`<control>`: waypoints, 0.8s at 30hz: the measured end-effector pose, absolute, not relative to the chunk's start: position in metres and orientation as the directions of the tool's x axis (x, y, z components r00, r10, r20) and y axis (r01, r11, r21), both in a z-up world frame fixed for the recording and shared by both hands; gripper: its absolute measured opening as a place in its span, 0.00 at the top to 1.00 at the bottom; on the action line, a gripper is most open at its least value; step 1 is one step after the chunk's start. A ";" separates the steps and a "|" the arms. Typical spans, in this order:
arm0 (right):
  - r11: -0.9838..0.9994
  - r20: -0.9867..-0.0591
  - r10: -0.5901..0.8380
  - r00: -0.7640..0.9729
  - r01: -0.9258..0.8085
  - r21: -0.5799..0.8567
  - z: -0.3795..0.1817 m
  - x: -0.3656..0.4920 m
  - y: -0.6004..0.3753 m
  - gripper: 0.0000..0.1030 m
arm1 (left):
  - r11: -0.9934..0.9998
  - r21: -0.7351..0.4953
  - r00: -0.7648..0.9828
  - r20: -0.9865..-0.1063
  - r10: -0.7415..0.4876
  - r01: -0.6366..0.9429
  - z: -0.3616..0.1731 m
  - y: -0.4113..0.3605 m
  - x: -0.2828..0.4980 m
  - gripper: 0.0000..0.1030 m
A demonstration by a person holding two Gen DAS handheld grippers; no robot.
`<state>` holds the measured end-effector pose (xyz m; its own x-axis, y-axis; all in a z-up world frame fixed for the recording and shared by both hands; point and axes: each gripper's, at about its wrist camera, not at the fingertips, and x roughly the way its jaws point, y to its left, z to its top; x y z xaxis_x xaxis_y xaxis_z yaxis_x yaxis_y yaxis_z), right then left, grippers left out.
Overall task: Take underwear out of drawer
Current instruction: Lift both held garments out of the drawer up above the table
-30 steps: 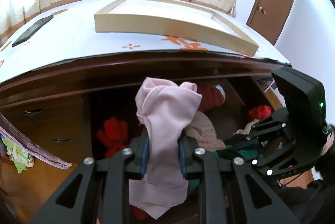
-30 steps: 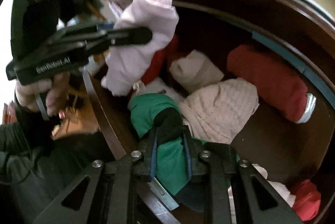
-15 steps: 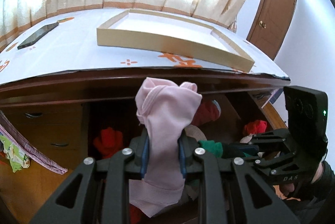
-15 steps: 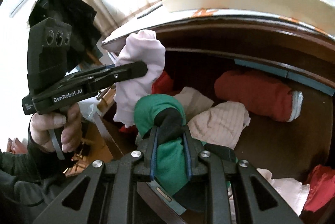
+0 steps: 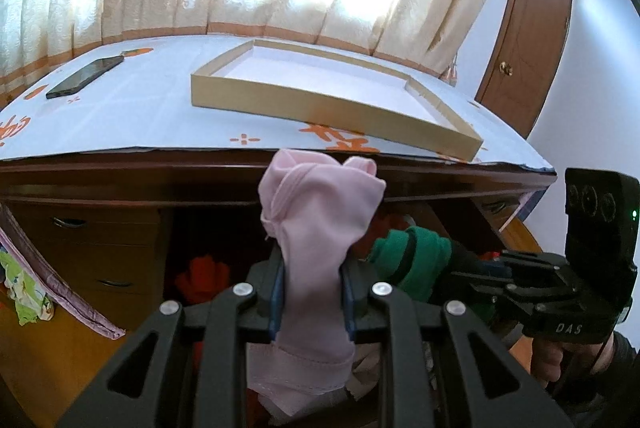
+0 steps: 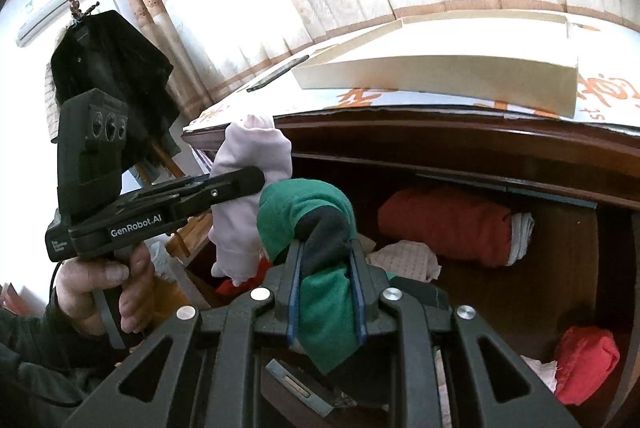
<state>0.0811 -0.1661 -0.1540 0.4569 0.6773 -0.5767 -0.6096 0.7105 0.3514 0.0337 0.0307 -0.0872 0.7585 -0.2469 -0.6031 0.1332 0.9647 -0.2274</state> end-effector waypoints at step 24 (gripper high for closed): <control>0.742 -0.429 0.664 0.612 -0.608 0.281 -0.123 0.053 -0.191 0.78 | 0.961 -0.239 0.852 -0.466 -0.240 0.140 -0.062 0.022 0.013 0.79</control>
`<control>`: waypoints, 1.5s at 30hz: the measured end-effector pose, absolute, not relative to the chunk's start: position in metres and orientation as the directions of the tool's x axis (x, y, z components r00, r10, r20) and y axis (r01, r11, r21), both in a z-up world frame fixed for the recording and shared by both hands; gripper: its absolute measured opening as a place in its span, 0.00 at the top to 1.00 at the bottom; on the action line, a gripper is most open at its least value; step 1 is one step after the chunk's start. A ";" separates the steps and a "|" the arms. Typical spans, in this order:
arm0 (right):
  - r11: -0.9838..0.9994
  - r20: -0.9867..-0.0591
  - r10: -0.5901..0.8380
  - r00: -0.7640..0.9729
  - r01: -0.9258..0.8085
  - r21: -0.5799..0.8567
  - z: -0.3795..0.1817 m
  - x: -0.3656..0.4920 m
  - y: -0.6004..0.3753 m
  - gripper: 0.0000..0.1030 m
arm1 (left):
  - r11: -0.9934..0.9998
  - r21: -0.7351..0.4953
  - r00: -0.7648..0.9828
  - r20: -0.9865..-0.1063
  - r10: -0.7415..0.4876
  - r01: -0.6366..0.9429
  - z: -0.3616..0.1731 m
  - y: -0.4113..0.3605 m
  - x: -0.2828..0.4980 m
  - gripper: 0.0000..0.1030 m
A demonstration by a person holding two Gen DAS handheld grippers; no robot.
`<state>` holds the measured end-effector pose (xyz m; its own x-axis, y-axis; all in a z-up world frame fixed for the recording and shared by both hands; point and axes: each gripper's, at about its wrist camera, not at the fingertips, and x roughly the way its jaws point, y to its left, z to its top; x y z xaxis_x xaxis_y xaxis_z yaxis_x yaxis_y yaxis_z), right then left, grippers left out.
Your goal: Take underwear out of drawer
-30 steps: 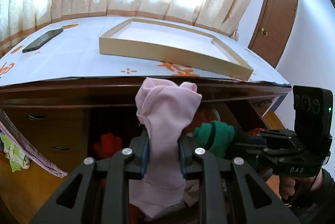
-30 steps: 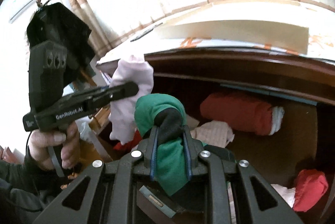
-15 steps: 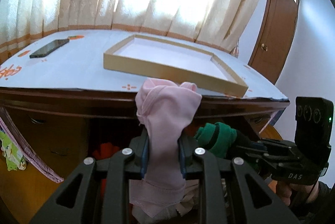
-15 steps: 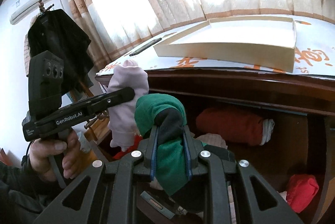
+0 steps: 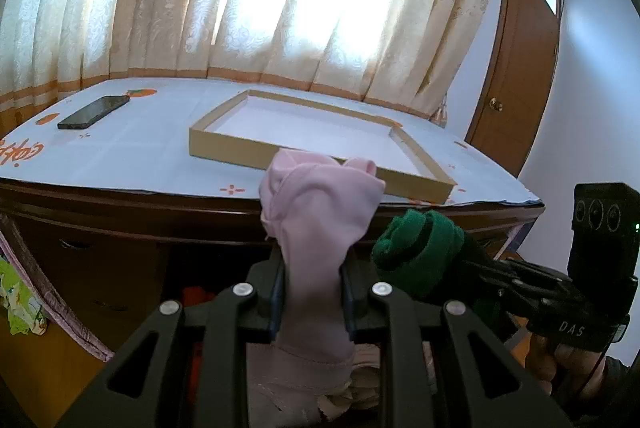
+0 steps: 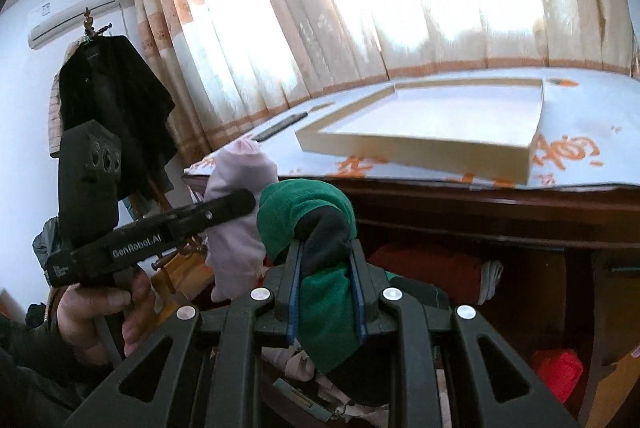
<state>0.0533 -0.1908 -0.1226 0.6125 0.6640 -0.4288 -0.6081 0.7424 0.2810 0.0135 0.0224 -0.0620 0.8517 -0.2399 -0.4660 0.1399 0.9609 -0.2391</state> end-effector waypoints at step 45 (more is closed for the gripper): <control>0.752 -0.165 0.655 0.737 -0.616 0.236 -0.073 0.017 -0.224 0.78 | 0.962 -0.178 0.929 -0.272 -0.249 0.206 -0.023 0.007 -0.019 0.79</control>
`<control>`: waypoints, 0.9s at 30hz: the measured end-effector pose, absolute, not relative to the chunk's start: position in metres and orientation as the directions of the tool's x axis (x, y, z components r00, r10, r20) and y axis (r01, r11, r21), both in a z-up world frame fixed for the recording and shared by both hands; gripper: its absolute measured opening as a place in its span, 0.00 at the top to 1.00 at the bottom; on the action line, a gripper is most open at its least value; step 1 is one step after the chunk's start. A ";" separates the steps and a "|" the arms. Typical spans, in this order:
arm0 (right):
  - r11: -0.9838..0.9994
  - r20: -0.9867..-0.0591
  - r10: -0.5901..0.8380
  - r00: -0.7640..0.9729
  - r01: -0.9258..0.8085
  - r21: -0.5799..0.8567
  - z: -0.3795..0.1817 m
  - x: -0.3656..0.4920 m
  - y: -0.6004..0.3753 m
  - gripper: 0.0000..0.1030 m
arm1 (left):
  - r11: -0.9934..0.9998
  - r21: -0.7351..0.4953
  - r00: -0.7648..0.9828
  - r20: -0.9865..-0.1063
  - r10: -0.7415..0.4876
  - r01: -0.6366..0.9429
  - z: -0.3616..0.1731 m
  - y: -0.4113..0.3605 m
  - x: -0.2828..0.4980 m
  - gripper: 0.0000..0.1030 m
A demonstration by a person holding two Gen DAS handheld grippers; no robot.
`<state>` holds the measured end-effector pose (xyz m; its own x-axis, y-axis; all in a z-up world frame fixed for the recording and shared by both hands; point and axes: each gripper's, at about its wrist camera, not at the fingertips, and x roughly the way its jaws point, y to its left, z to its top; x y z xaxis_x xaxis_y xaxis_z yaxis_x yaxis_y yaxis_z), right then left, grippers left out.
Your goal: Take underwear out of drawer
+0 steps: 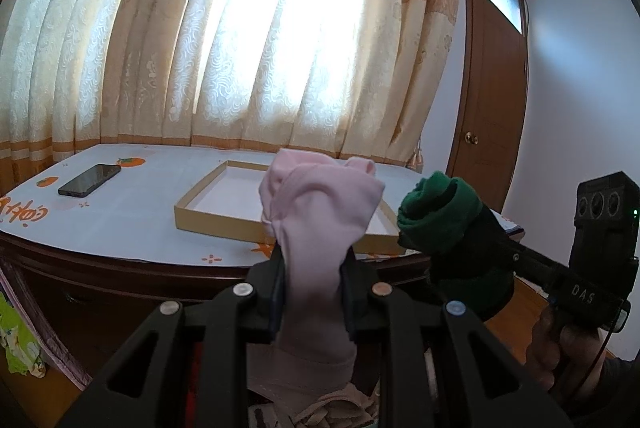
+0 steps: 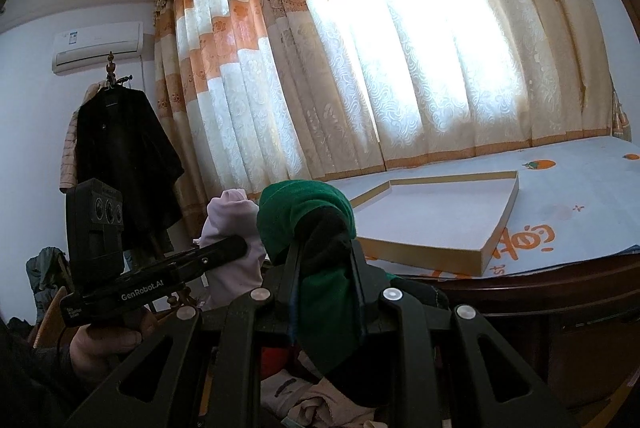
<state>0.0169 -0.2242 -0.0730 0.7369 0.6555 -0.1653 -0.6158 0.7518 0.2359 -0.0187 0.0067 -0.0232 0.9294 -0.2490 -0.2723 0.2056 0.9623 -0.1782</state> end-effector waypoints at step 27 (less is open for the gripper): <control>0.751 -0.169 0.654 0.738 -0.603 0.271 -0.065 0.032 -0.225 0.78 | 0.959 -0.152 0.921 -0.280 -0.272 0.237 -0.005 -0.007 0.004 0.79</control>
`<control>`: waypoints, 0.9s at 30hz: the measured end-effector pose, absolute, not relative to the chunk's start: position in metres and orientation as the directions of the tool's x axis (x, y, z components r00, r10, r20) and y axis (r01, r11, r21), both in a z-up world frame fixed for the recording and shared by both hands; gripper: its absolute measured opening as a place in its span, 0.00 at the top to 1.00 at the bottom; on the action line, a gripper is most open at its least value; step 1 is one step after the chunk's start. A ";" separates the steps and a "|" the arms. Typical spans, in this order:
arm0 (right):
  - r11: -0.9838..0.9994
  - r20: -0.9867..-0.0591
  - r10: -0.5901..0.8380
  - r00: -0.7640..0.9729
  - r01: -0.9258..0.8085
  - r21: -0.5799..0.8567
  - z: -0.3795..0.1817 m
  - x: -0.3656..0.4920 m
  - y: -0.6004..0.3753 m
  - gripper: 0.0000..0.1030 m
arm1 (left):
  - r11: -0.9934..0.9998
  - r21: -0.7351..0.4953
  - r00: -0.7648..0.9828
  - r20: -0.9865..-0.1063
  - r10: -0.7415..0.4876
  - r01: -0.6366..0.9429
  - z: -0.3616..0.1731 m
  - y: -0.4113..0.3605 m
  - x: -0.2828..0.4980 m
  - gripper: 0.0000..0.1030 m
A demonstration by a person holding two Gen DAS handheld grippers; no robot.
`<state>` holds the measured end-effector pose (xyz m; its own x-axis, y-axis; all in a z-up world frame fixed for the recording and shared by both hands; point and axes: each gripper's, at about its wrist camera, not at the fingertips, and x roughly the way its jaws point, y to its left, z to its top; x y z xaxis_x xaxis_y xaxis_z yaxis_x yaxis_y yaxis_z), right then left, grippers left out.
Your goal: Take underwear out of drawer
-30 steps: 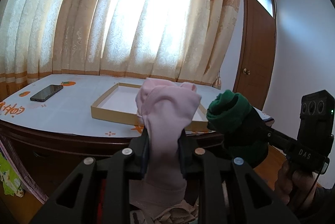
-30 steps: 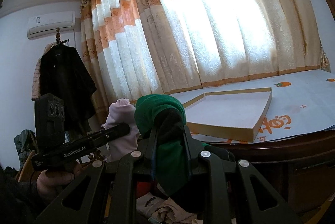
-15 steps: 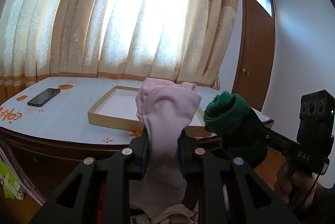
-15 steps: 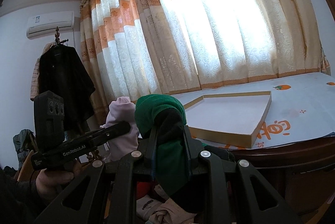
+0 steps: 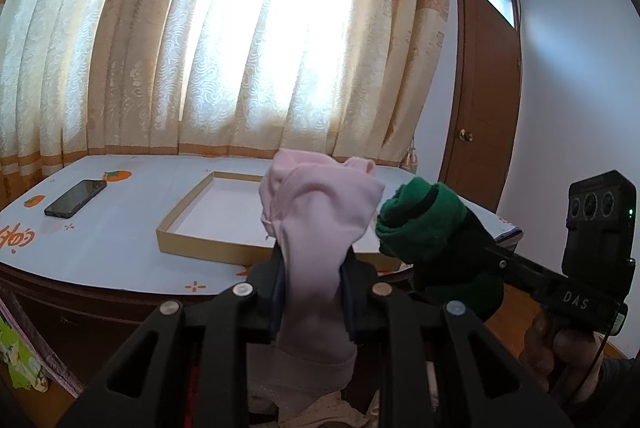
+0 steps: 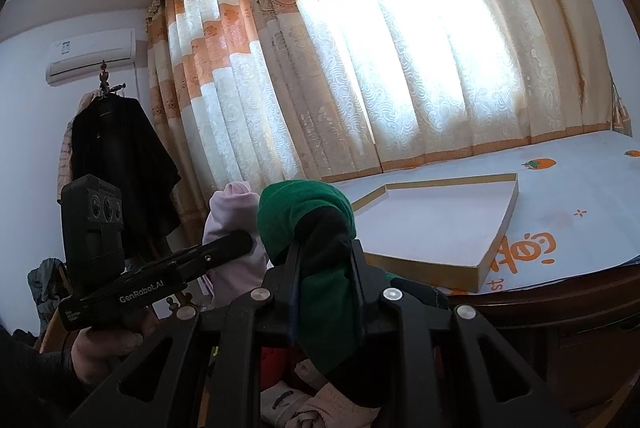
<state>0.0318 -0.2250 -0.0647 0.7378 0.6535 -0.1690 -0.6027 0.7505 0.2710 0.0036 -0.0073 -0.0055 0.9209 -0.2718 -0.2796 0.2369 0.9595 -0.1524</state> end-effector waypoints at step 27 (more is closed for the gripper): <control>0.783 -0.220 0.609 0.762 -0.534 0.320 -0.053 0.076 -0.233 0.78 | 0.957 -0.119 0.894 -0.343 -0.290 0.264 0.009 -0.023 0.046 0.79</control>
<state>0.0756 -0.2334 -0.0531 0.7617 0.6094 -0.2200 -0.5339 0.7827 0.3197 0.0463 -0.0230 0.0092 0.8936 -0.2896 -0.3431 0.2644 0.9570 -0.1191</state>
